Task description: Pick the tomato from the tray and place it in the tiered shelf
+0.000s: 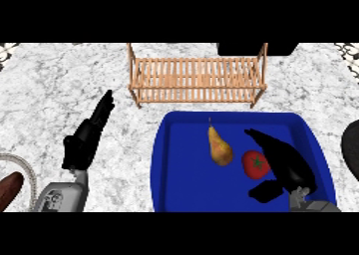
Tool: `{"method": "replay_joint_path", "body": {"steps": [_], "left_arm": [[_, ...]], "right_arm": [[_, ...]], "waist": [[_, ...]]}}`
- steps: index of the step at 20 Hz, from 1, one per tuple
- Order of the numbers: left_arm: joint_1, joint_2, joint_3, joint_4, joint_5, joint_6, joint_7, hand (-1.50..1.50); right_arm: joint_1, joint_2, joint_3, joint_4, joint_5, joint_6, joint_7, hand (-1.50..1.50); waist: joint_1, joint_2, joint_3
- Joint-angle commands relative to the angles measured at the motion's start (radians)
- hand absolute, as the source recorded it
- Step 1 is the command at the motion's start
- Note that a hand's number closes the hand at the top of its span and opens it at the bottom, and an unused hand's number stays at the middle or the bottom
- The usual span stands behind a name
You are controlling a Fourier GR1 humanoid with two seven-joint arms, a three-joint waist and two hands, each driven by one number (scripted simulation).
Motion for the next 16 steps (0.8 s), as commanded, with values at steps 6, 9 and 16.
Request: {"method": "replay_joint_path", "body": {"steps": [6,9,16], "left_arm": [[-0.021,0.021,0.032,-0.019,0.021,-0.029,0.03,0.0],[-0.037,-0.015,-0.001,0.036,-0.034,0.015,-0.007,0.0],[-0.039,-0.014,-0.012,0.056,-0.008,-0.028,-0.026,0.0]], "right_arm": [[0.037,-0.068,0.046,0.051,0.095,-0.027,-0.142,1.5],[-0.025,-0.008,0.029,0.078,0.115,-0.05,-0.123,1.5],[-0.11,0.164,0.452,0.053,0.164,-0.228,0.414,1.5]], "waist": [[-0.001,0.0,0.0],[-0.001,0.0,0.0],[0.068,0.004,-0.003]]}}
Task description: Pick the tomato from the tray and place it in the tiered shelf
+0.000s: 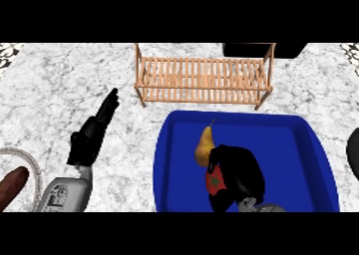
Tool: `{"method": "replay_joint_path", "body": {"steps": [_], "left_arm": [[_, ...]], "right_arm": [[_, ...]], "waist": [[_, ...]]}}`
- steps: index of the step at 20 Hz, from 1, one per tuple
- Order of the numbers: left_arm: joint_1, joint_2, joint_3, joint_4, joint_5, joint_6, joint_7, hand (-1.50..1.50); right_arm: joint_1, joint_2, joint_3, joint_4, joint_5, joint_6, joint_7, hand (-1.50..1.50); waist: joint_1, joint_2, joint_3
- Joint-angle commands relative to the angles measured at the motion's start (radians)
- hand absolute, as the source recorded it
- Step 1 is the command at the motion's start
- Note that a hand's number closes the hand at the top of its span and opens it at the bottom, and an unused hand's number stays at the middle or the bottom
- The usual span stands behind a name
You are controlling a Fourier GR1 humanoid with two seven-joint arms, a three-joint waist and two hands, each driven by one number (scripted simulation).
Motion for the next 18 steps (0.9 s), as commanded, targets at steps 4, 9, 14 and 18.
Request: {"method": "replay_joint_path", "body": {"steps": [4,9,14,18], "left_arm": [[-0.015,-0.025,-0.036,0.012,-0.006,-0.012,0.004,0.0],[-0.047,-0.028,-0.031,0.025,-0.007,-0.008,0.012,0.0],[-0.057,-0.029,-0.028,0.034,-0.003,-0.011,0.031,0.0],[-0.04,-0.012,-0.009,0.016,0.014,-0.022,0.027,0.0]], "right_arm": [[-0.154,0.05,0.289,0.03,-0.047,-0.205,0.405,1.5],[-0.27,0.051,0.374,-0.008,-0.077,-0.48,0.506,1.5],[-0.412,0.051,0.416,-0.046,-0.024,-0.607,0.608,1.5],[-0.493,0.051,0.39,-0.067,0.025,-0.637,0.68,1.5]], "waist": [[0.054,0.005,0.001],[0.052,0.003,0.004],[0.038,-0.005,0.001],[0.039,-0.014,0.0]]}}
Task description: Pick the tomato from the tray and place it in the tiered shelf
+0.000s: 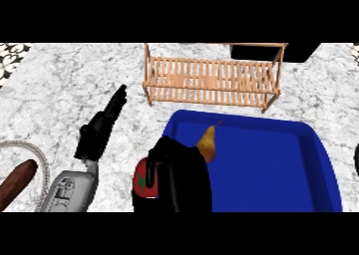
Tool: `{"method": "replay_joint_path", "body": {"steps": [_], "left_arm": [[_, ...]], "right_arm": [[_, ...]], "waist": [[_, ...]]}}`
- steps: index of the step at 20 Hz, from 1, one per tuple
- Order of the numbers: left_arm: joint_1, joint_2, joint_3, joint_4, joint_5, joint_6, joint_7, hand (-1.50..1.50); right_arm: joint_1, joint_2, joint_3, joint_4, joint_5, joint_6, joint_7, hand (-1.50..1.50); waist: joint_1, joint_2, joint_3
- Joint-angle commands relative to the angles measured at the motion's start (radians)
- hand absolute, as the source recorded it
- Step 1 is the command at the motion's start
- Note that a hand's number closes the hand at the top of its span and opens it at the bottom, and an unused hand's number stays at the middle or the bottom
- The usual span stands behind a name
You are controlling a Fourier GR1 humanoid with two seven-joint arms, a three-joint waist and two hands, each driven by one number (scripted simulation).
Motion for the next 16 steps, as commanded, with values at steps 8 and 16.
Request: {"method": "replay_joint_path", "body": {"steps": [8,16], "left_arm": [[0.027,0.006,0.005,0.006,-0.007,0.008,-0.01,0.0],[0.033,0.007,0.013,-0.004,0.001,0.008,-0.009,0.0]], "right_arm": [[-0.289,0.01,-0.088,-0.01,0.166,-0.002,0.361,1.5],[-0.496,0.01,-0.268,0.072,0.24,0.14,0.363,1.5]], "waist": [[-0.028,-0.017,-0.003],[-0.034,-0.016,-0.003]]}}
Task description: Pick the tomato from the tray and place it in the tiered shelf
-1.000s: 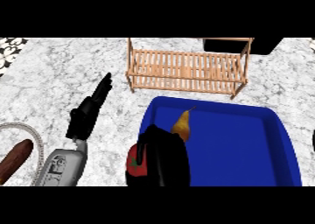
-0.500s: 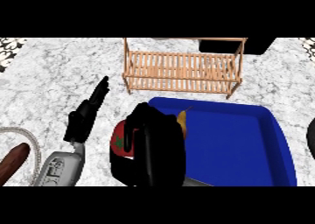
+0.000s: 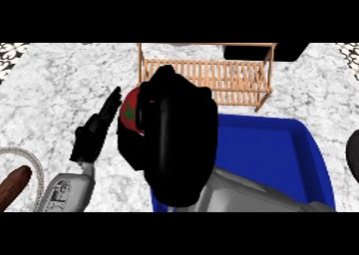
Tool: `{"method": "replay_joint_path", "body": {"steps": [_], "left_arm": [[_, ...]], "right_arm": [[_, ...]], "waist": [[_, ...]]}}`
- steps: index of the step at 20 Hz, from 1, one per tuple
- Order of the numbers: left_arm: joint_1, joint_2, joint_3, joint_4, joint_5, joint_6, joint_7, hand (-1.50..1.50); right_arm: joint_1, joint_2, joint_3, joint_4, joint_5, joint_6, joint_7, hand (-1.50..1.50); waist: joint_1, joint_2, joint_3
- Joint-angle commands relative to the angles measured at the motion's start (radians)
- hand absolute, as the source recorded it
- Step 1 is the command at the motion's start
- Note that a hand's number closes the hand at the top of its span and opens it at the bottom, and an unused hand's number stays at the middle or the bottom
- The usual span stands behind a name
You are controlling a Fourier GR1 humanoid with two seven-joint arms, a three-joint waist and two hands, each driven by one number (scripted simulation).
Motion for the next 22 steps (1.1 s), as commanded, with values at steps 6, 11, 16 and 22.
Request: {"method": "replay_joint_path", "body": {"steps": [6,11,16,22], "left_arm": [[0.006,0.023,0.019,-0.015,0.017,-0.018,-0.002,0.0],[0.01,-0.019,-0.013,0.011,-0.008,0.011,-0.022,0.0],[-0.01,0.019,0.013,-0.013,0.019,-0.026,0.0,0.0],[0.007,0.006,0.016,0.015,0.002,0.004,-0.039,0.0]], "right_arm": [[-0.226,0.016,-0.152,0.089,0.033,0.113,0.243,1.5],[-0.354,0.016,-0.231,0.193,0.062,0.155,0.243,1.5],[-0.453,0.016,-0.286,0.273,0.069,0.19,0.243,1.5],[-0.59,0.016,-0.339,0.435,0.073,0.221,0.166,1.5]], "waist": [[0.005,0.004,0.001],[-0.002,0.011,0.001],[0.002,0.012,0.002],[-0.009,0.022,0.003]]}}
